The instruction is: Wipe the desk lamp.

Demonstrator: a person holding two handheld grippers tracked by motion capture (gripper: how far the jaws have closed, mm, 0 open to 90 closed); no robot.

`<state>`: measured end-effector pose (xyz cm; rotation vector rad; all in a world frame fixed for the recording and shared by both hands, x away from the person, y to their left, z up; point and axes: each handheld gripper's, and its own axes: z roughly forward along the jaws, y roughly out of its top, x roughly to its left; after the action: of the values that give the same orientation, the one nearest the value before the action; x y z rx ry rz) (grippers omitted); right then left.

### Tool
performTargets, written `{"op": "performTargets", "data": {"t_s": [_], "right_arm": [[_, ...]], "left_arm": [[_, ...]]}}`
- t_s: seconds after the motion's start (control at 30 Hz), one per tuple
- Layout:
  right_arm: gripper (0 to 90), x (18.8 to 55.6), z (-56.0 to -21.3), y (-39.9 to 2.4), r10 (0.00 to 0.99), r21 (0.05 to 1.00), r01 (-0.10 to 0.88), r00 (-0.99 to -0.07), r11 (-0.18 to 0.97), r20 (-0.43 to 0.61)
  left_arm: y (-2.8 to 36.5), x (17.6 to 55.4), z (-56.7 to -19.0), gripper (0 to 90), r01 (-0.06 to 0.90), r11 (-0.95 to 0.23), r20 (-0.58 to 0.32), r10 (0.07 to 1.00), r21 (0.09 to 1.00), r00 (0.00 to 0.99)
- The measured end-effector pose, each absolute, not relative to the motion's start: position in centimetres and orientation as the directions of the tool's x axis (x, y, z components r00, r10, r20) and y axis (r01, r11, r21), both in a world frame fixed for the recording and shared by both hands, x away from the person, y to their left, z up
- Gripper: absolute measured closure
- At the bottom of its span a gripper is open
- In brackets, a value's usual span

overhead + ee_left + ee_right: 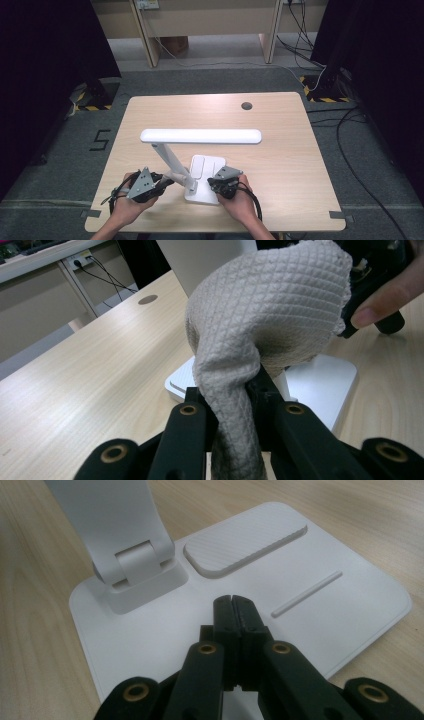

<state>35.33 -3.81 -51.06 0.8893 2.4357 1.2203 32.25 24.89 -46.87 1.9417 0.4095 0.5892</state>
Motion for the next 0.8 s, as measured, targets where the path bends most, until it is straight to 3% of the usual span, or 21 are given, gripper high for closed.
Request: {"op": "performTargets", "data": {"t_s": [0.8], "right_arm": [[89.8, 35.3, -51.0, -3.8, 0.634, 0.794, 0.402, -0.773, 0.456, 0.028]], "left_arm": [[23.3, 32.6, -50.4, 79.9, 0.067, -0.499, 0.213, 0.484, 0.864, 0.849]]}}
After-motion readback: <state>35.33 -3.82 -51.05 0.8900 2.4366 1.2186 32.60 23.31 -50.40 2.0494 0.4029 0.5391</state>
